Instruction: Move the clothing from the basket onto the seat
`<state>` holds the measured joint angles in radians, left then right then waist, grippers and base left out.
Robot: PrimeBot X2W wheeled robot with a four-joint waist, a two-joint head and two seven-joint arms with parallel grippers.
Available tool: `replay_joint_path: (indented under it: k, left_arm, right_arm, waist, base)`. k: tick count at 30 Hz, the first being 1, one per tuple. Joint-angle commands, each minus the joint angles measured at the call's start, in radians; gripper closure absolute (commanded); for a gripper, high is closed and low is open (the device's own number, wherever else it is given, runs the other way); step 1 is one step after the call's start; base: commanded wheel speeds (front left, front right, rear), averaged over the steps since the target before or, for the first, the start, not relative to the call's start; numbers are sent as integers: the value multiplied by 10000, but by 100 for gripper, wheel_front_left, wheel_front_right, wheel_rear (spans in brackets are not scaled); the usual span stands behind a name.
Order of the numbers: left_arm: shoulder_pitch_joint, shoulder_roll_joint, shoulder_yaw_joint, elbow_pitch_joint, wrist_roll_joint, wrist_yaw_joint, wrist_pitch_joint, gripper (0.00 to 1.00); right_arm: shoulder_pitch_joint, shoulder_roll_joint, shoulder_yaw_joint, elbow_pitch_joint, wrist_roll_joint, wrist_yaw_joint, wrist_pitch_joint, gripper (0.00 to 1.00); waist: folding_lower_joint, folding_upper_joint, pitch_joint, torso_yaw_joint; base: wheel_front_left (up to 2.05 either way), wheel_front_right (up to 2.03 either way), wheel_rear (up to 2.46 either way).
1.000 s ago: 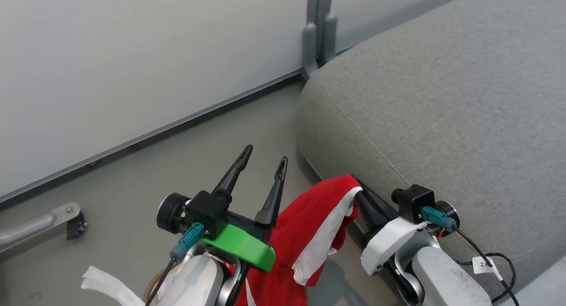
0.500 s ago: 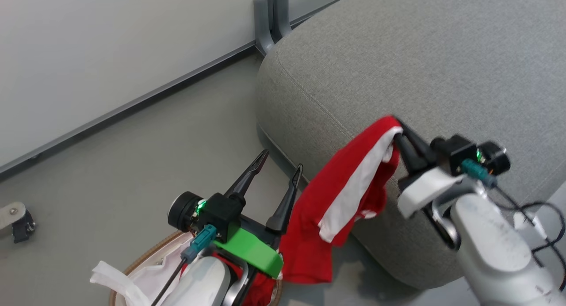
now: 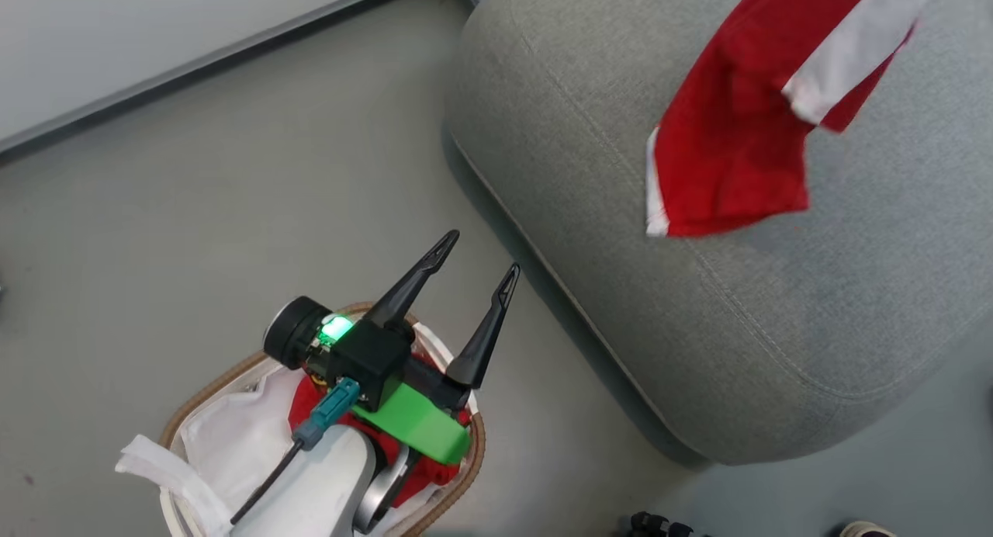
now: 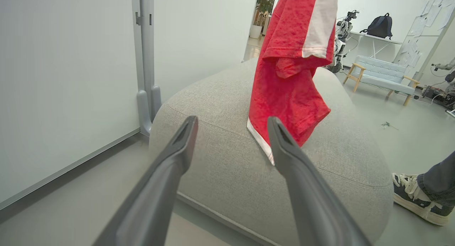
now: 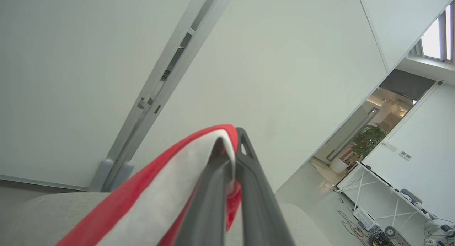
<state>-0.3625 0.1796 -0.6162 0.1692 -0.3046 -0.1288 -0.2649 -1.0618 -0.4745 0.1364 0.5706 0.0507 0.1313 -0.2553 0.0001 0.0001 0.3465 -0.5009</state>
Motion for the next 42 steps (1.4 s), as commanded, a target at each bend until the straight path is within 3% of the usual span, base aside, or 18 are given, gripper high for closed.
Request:
replay_joint_path:
  k: [1,8,19,26,27,28,29,36,42]
  left_arm:
    - [-286,197,-69,-81,-3,-30,7,0]
    - [-837,570,-447,-318,-110,-31,9,0]
    - [-1520,909,-835,-331,-199,-31,7,0]
    - [-1539,978,-778,-170,-246,-31,7,0]
    - [-1529,973,-764,-156,-245,-31,7,0]
    - [-1516,966,-750,-138,-238,-31,7,0]
    - [-1487,939,-738,-114,-234,-31,7,0]
    - [-1117,711,-683,113,-271,-31,7,0]
    - [-658,417,-293,306,-209,-31,7,0]
  right_arm:
    - [-439,-236,-322,173,-279,-10,60,100]
    - [-1520,-669,-1878,789,-1431,-10,296,100]
    - [109,502,-4401,2470,-2544,-10,137,100]
    - [1470,1371,-6288,3196,-3071,-10,-75,100]
    - [1679,1518,-6478,3232,-3143,-12,-94,89]
    - [1844,1611,-6652,3200,-3197,-12,-100,63]
    - [2025,1769,-6775,3061,-3189,-12,-100,0]
    - [3491,2669,-6742,1791,-2860,-12,-109,0]
    - [4675,3237,-5758,308,-2310,-12,-108,0]
  waist:
    - [-1,-1,1020,650]
    - [-1,-1,2033,1203]
    - [-1,-1,3144,1855]
    - [-1,-1,3148,1873]
    - [-1,-1,3094,1830]
    - [-1,-1,3040,1780]
    - [-1,-1,2959,1722]
    - [-1,-1,2209,1459]
    - [-1,-1,1352,1600]
  base:
    - [0,0,0]
    - [0,0,0]
    - [0,0,0]
    - [0,0,0]
    - [0,0,0]
    - [0,0,0]
    - [0,0,0]
    - [0,0,0]
    - [0,0,0]
